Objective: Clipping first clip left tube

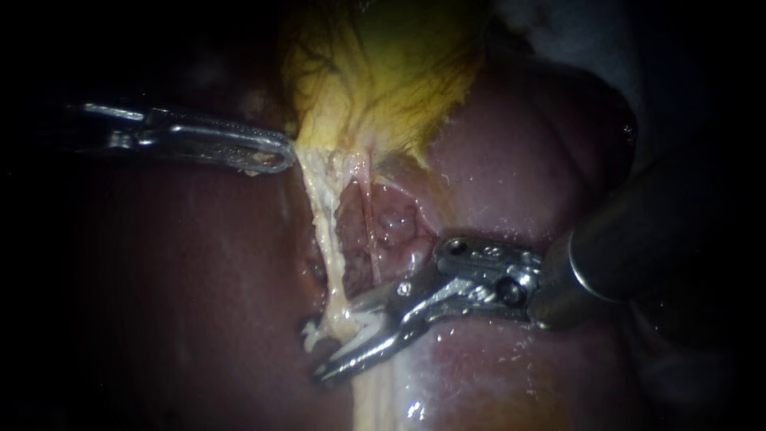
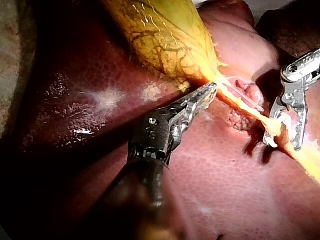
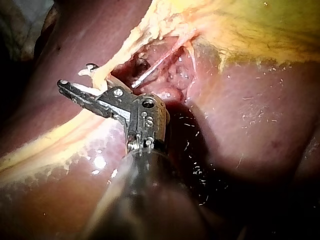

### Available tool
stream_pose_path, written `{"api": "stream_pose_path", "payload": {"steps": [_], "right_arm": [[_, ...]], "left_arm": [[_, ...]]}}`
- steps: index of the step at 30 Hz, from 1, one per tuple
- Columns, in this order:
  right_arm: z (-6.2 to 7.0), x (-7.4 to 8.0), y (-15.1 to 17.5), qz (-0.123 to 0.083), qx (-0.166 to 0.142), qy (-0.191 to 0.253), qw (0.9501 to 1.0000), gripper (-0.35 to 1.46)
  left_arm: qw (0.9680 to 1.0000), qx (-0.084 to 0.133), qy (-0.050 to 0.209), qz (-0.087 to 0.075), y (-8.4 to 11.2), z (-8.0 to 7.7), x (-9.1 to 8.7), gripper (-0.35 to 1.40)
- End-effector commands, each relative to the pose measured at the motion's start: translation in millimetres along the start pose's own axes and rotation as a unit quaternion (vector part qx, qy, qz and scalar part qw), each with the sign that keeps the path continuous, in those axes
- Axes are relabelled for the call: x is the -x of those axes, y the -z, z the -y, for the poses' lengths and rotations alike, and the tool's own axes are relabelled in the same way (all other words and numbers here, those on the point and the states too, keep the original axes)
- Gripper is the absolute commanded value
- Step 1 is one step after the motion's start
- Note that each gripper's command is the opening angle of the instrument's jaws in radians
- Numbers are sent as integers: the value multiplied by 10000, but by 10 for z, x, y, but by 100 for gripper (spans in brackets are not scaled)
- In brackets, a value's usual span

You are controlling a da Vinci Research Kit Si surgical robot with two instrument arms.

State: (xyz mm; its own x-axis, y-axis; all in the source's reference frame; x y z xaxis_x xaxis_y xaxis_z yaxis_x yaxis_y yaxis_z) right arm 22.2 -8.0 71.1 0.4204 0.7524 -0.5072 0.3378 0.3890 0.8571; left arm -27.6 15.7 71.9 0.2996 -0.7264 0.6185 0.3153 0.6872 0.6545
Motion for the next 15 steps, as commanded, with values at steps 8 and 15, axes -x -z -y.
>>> {"api": "stream_pose_path", "payload": {"steps": [8,15], "right_arm": [[-1,0,1,-45,54,-2,10000,-14],[1,2,3,-42,49,-89,9999,-35]], "left_arm": [[10000,-2,0,-1,0,0,0,-35],[10000,-2,0,-1,0,0,0,-35]]}}
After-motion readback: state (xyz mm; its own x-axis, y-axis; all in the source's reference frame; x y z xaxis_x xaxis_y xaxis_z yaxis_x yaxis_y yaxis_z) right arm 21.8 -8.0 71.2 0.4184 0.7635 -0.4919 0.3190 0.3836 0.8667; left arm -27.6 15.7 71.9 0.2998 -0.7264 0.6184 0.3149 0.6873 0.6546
